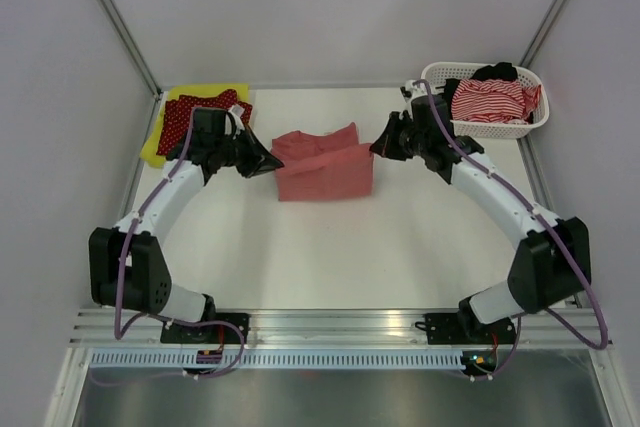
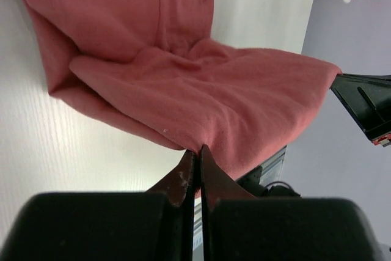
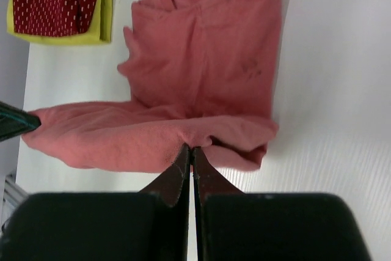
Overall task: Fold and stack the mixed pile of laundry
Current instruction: Fold the T-shirt at the center of the board, then pick up the T-shirt from the center of the board.
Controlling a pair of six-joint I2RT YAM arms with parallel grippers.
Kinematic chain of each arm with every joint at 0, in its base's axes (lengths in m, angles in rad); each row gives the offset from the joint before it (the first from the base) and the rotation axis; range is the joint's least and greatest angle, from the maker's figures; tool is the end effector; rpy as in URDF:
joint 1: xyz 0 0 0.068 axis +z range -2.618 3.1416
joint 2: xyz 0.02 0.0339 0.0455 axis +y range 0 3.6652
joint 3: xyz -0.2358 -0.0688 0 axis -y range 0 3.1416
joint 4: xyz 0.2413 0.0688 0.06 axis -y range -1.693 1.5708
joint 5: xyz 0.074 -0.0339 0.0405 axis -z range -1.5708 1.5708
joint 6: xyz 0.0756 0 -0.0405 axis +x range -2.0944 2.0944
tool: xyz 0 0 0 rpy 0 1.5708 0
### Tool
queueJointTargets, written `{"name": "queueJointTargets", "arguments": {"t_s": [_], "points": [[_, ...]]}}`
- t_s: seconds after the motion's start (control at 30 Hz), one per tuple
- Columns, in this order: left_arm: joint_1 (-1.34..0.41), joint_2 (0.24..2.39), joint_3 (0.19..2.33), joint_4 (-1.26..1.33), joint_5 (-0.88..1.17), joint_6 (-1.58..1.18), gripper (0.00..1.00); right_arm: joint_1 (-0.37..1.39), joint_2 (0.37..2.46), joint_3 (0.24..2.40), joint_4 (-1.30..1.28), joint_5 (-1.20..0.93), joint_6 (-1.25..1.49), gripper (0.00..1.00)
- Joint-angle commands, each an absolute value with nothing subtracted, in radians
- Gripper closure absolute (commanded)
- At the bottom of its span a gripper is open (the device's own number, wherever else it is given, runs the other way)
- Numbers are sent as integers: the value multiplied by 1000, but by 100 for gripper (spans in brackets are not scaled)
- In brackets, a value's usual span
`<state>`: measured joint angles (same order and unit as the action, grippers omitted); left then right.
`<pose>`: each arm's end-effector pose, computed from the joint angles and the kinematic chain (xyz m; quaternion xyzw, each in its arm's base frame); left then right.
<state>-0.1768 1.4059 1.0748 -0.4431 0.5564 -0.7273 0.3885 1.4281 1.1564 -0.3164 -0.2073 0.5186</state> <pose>0.3157 -0.0970 0.2278 -0.1384 0.8819 -0.3906 0.2249 0.3256 0.1501 0.2578 0.0083 0.8783 0.2876 0.3819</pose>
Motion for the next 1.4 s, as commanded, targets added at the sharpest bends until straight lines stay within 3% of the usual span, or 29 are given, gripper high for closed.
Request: {"name": "queueJointTargets", "arguments": {"t_s": [0.0,0.3,0.57,0.63,0.67,0.73,0.77,0.87,0.93,0.97,1.37], "points": [[-146,1495,1196,-457,557,-727,98,350,1564,1322,-293,-245,480,100],[-81,1802,1416,-472,540,-726,98,316,1920,1644,-324,-298,442,100],[-78,2086,1669,-488,497,-729,97,298,2178,1756,-209,-215,419,99],[-78,2144,1722,-497,505,-730,80,296,2224,1816,-212,-196,411,84],[-78,2149,1735,-500,503,-730,59,293,2259,1837,-212,-205,402,75],[-78,2129,1743,-502,454,-729,28,287,2279,1890,-224,-206,393,43],[-78,2114,1740,-506,437,-726,1,282,2279,1905,-236,-213,387,37],[-83,2039,1718,-503,433,-698,0,284,2212,1890,-236,-219,374,31],[-87,2004,1671,-503,439,-684,0,282,2156,1803,-206,-212,376,17],[-95,1962,1646,-500,437,-666,0,282,2095,1763,-190,-200,379,2],[-150,1950,1388,-499,373,-535,0,282,1767,1292,-75,-190,390,2]]}}
